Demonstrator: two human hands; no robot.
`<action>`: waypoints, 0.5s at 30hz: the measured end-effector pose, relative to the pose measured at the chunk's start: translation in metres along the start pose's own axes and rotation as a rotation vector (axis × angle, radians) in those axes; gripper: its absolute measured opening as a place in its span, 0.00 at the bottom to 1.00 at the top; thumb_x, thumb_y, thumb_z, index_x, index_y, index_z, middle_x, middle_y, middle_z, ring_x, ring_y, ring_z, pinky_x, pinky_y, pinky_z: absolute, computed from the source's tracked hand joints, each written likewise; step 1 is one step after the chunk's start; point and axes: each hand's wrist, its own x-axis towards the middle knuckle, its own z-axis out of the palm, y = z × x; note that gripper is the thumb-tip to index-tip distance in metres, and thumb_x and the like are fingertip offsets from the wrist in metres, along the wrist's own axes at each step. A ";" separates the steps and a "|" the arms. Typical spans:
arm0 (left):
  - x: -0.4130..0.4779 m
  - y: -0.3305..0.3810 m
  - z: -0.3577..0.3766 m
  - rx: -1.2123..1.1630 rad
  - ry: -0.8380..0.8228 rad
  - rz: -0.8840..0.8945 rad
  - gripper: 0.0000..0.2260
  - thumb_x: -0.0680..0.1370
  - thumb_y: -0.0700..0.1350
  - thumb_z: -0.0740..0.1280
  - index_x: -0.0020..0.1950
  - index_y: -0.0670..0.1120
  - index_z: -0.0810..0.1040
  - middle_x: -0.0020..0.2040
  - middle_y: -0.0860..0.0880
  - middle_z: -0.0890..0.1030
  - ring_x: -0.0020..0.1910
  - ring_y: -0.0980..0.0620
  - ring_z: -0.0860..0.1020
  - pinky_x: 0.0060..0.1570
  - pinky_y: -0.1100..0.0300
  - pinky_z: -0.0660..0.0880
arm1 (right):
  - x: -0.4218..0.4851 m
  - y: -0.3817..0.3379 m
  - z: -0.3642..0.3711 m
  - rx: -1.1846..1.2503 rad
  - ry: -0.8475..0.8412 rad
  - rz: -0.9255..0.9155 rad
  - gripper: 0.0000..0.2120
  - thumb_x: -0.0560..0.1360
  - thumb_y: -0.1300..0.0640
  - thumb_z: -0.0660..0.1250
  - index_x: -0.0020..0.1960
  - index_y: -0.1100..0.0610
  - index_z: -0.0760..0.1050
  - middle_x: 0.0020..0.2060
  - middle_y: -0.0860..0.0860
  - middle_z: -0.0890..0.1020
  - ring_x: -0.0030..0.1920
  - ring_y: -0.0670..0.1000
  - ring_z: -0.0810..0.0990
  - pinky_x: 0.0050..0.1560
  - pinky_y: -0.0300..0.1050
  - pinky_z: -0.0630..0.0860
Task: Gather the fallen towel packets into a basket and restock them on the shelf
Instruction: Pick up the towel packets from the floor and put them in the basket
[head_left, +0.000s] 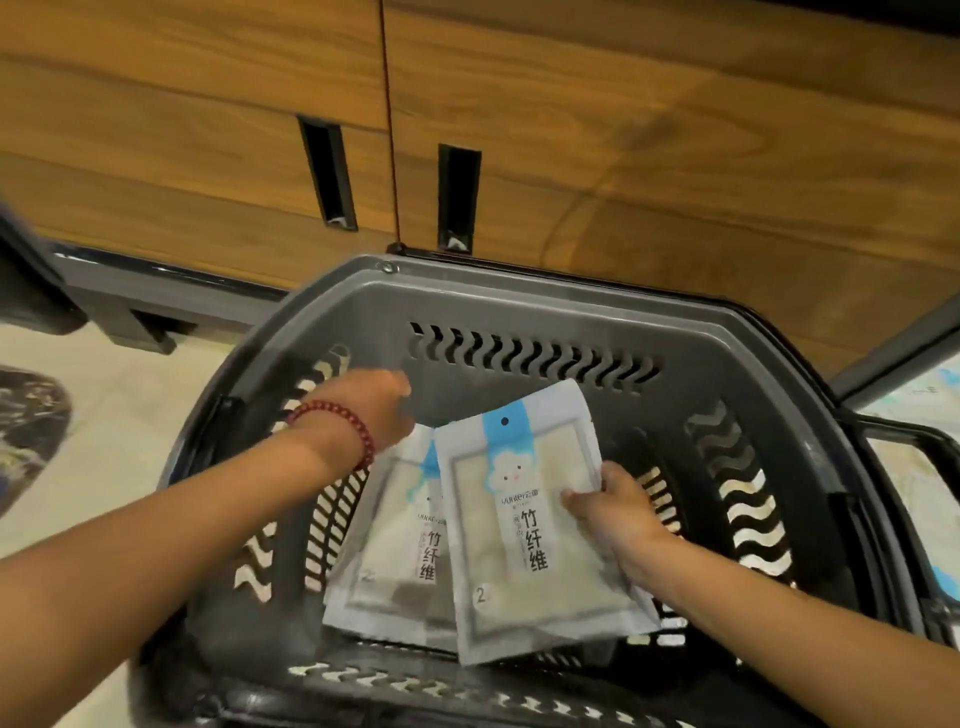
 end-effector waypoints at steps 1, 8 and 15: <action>-0.009 -0.005 -0.016 0.008 0.149 0.019 0.11 0.77 0.51 0.62 0.56 0.48 0.76 0.53 0.50 0.79 0.50 0.49 0.77 0.51 0.54 0.76 | 0.004 0.002 0.012 0.012 0.005 0.052 0.09 0.75 0.63 0.67 0.54 0.57 0.72 0.53 0.56 0.80 0.54 0.57 0.79 0.57 0.58 0.76; -0.053 -0.050 -0.034 0.149 0.222 -0.353 0.33 0.76 0.50 0.64 0.75 0.53 0.49 0.73 0.43 0.56 0.70 0.42 0.61 0.68 0.46 0.64 | 0.030 0.018 0.090 0.210 -0.081 0.201 0.14 0.75 0.66 0.66 0.60 0.63 0.70 0.51 0.57 0.80 0.49 0.58 0.80 0.42 0.49 0.80; -0.053 -0.051 -0.024 0.091 0.239 -0.383 0.35 0.76 0.43 0.64 0.76 0.53 0.46 0.64 0.42 0.64 0.60 0.42 0.70 0.56 0.48 0.72 | 0.048 0.050 0.101 -0.338 -0.359 0.303 0.17 0.76 0.59 0.63 0.63 0.65 0.74 0.62 0.60 0.76 0.62 0.59 0.74 0.64 0.46 0.71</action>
